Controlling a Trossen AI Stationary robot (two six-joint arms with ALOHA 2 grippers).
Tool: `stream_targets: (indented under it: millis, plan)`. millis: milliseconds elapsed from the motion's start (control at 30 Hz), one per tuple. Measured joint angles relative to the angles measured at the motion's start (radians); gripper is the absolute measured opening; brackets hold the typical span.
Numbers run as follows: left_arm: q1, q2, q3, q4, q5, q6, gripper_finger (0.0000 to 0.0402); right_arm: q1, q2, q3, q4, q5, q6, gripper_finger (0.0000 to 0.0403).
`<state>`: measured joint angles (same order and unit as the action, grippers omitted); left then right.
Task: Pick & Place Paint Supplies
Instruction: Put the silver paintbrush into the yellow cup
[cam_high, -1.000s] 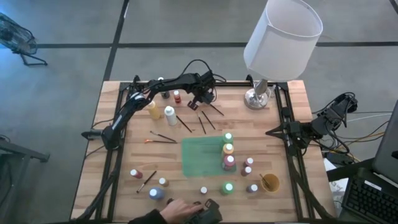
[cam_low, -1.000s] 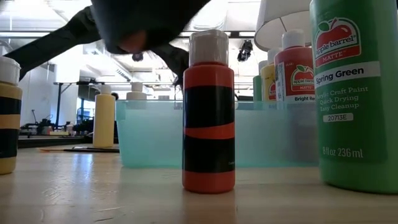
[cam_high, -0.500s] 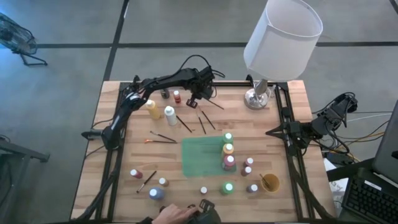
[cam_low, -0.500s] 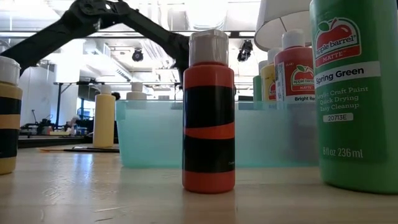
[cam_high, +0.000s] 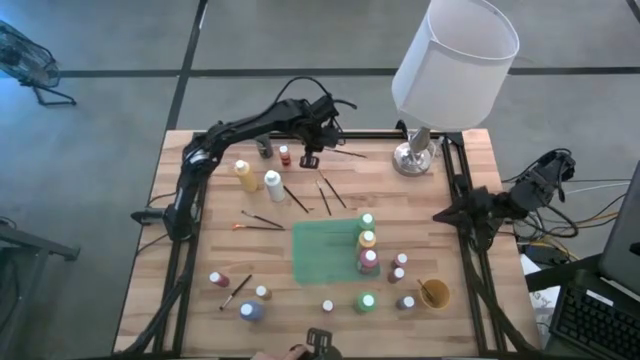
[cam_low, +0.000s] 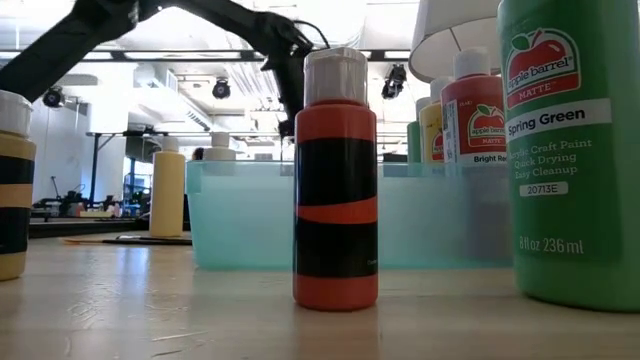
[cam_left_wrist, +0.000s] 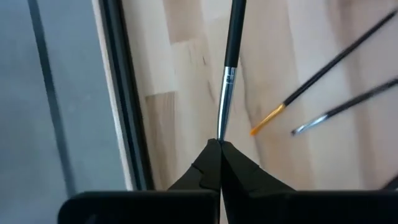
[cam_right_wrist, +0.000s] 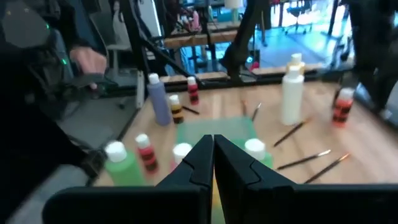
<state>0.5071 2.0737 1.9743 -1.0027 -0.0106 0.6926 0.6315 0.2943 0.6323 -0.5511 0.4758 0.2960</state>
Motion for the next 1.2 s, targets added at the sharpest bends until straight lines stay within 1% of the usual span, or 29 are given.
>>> stream_targets:
  millis: [67, 133, 233, 333, 467, 500, 567, 700, 867, 967, 1200]
  plan:
    - [-0.001, -0.016, 0.000, -0.001, 0.038, -0.068, 0.0000, 0.000, 0.000, 0.000, -0.004, -0.005, 0.049, 0.0008]
    - [-0.001, -0.032, 0.000, -0.003, 0.091, -0.150, 0.0000, 0.000, 0.003, -0.001, -0.007, -0.005, 0.060, 0.0008]
    - [0.001, -0.048, 0.000, -0.010, 0.209, -0.282, 0.0000, 0.000, 0.009, -0.002, -0.006, -0.006, 0.038, 0.0008]
    - [0.004, -0.058, 0.000, 0.002, 0.411, -0.399, 0.0000, 0.000, 0.009, -0.002, -0.008, -0.006, 0.023, 0.0008]
    - [0.003, -0.061, 0.000, 0.040, 0.720, -0.519, 0.0000, 0.000, 0.009, -0.002, -0.014, -0.006, 0.025, 0.0008]
    - [-0.001, -0.061, 0.000, 0.052, 0.780, -0.537, 0.0000, 0.000, 0.009, -0.002, -0.014, -0.006, 0.025, 0.0008]
    - [-0.015, -0.061, 0.000, 0.096, 0.850, -0.559, 0.0000, 0.000, 0.009, -0.002, -0.015, -0.005, 0.025, 0.0008]
    - [-0.057, -0.061, -0.001, 0.202, 0.891, -0.562, 0.0000, 0.000, 0.010, -0.002, -0.014, -0.005, 0.025, 0.0008]
    - [-0.106, -0.061, -0.002, 0.275, 0.893, -0.527, 0.0000, 0.000, 0.010, -0.002, -0.015, -0.005, 0.026, 0.0008]
    - [-0.127, -0.061, -0.003, 0.326, 0.893, -0.541, 0.0000, 0.000, 0.010, -0.002, -0.014, -0.005, 0.025, 0.0008]
    - [-0.137, -0.061, -0.003, 0.348, 0.888, -0.594, 0.0000, 0.000, 0.010, -0.002, -0.014, -0.005, 0.009, 0.0008]
